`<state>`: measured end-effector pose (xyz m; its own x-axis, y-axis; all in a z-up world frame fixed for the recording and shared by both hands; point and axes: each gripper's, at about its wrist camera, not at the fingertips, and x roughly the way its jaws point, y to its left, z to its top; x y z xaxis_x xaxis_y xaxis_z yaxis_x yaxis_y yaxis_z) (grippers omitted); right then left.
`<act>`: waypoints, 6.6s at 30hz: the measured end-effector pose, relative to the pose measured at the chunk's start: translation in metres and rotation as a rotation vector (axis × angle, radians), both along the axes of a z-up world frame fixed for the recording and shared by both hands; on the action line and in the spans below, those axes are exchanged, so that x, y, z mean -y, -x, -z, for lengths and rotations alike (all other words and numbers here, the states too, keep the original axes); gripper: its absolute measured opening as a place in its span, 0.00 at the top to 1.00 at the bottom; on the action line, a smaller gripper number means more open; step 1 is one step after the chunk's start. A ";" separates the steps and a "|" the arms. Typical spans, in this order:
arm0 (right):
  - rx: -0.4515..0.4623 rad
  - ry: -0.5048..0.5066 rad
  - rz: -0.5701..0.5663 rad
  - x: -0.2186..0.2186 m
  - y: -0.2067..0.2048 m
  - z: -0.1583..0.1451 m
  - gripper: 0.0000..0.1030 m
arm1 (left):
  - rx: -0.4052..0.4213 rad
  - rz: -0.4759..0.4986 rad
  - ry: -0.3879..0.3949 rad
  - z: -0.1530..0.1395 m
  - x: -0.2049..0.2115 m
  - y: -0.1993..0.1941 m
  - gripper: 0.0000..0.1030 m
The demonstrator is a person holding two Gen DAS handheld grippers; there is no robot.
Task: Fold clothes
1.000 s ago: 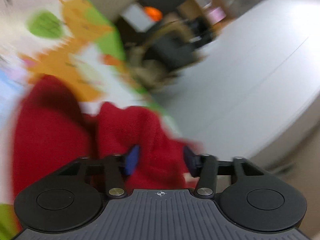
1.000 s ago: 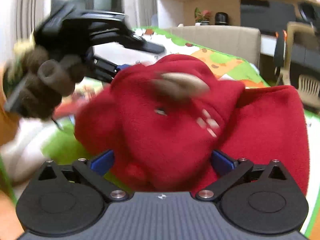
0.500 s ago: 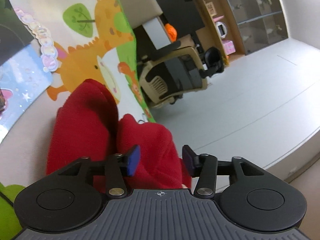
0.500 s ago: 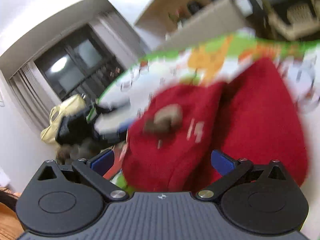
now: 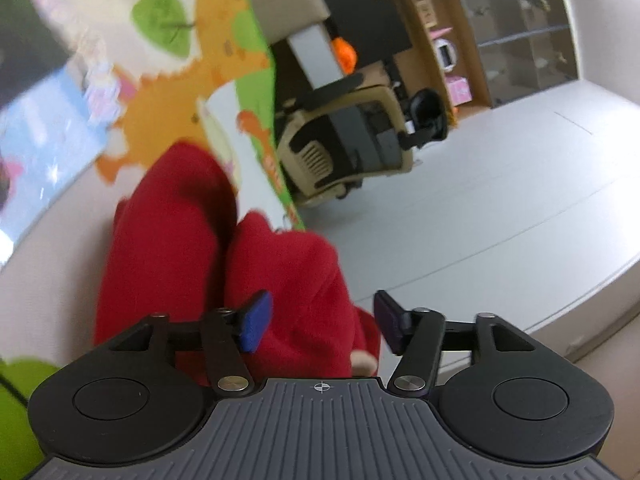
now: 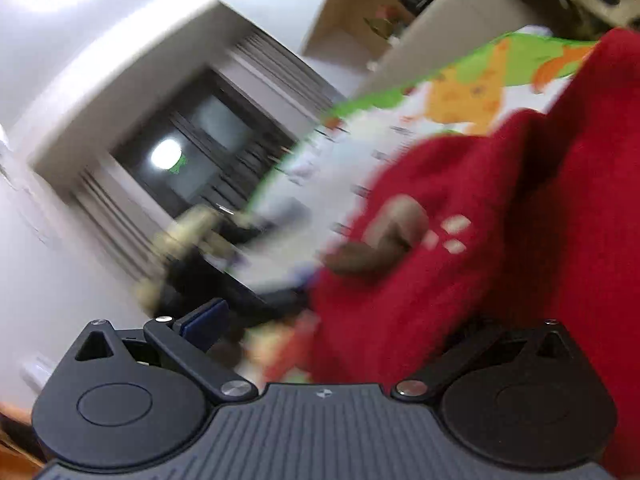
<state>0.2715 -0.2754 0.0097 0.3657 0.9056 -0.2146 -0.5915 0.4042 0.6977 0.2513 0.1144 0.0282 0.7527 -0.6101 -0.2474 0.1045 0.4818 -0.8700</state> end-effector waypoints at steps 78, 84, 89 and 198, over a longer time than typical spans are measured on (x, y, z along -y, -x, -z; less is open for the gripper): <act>0.467 0.618 0.171 -0.031 0.015 -0.050 0.00 | 0.093 -0.007 -0.030 -0.017 0.034 -0.003 0.09; 0.423 0.792 0.098 -0.043 0.005 -0.031 0.00 | 0.020 0.218 -0.067 -0.007 0.054 0.047 0.07; 0.392 0.757 0.062 -0.021 0.007 -0.047 0.00 | -0.180 0.227 -0.072 0.037 0.068 0.045 0.07; 0.631 0.572 -0.060 -0.053 0.013 -0.092 0.11 | -0.046 0.157 -0.143 0.007 0.041 -0.120 0.00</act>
<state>0.2589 -0.2221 0.1021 0.5252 0.7416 -0.4174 -0.8325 0.5494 -0.0713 0.3715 0.0731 0.0214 0.6369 -0.6753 -0.3720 0.1496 0.5815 -0.7996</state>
